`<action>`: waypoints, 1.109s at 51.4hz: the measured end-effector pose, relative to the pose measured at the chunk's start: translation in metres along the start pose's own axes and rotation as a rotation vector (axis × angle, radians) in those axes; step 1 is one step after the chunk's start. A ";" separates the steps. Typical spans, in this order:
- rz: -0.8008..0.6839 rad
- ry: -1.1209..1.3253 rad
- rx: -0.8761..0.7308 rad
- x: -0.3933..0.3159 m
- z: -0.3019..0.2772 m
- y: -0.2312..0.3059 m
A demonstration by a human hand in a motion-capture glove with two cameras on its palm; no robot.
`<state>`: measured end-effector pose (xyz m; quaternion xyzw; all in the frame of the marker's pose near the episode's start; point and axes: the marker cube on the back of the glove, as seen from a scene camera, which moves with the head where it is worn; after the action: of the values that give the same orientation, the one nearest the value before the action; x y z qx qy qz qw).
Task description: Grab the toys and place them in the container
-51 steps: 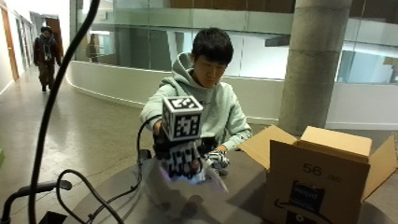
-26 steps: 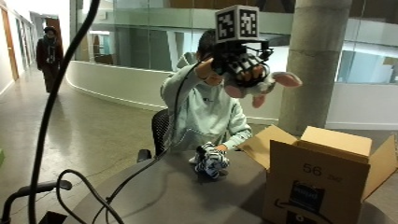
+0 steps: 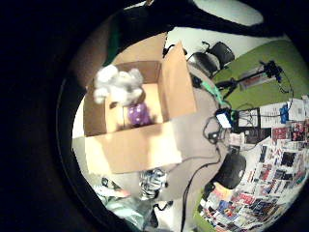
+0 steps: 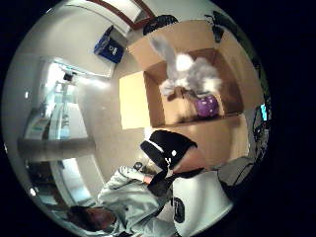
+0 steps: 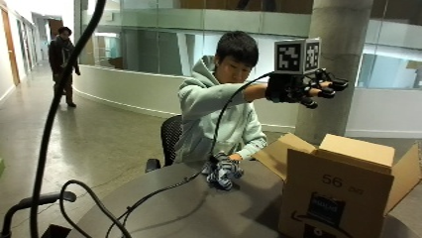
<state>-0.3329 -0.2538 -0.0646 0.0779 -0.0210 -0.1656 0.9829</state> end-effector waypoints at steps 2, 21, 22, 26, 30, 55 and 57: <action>-0.001 -0.007 0.003 0.006 -0.004 0.004; -0.064 0.021 -0.041 0.059 -0.015 0.095; -0.070 0.021 -0.048 0.061 -0.014 0.103; -0.112 0.021 -0.089 0.071 -0.001 0.135; -0.136 0.032 -0.126 0.078 0.020 0.168; -0.264 -0.032 -0.474 0.075 0.241 0.295; -0.270 -0.046 -0.475 0.075 0.245 0.294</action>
<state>-0.1841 -0.0403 0.2252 -0.1564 0.0065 -0.2971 0.9419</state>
